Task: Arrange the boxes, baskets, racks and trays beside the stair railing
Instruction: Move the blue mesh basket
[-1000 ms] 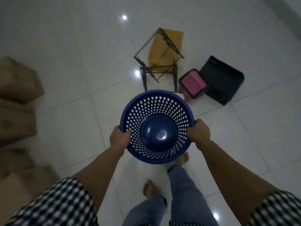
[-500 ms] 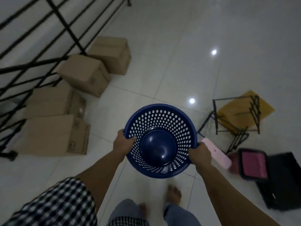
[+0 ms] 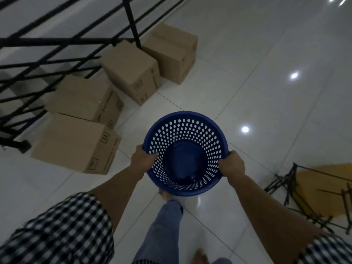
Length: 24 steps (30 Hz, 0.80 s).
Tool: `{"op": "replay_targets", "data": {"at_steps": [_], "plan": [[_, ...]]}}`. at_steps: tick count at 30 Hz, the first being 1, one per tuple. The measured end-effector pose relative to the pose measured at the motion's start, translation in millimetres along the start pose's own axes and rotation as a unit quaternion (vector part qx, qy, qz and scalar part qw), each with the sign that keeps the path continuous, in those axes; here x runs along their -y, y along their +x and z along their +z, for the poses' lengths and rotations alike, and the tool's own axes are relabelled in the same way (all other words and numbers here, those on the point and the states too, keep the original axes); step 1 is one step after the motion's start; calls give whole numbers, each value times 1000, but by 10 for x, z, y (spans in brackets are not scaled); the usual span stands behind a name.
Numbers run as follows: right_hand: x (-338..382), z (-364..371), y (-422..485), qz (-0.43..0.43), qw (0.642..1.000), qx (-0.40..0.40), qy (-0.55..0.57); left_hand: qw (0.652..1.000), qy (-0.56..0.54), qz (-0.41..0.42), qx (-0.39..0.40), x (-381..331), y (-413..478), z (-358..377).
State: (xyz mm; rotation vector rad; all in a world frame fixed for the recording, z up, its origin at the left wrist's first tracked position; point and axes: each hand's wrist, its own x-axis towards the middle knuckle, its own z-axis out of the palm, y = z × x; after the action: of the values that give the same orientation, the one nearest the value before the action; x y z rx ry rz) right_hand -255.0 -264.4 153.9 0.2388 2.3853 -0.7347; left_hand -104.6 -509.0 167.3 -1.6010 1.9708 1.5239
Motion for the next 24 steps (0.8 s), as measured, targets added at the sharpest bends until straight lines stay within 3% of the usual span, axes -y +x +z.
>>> {"op": "replay_targets", "data": {"at_steps": [13,24], "plan": [[1507,1177,2131,-2,995,78,-61,993,-29,-102,56,-362,2543,-18],[1843,2160,3601,-50,990,104,-81,987,-99,-121,-22,-3,4052,457]]}}
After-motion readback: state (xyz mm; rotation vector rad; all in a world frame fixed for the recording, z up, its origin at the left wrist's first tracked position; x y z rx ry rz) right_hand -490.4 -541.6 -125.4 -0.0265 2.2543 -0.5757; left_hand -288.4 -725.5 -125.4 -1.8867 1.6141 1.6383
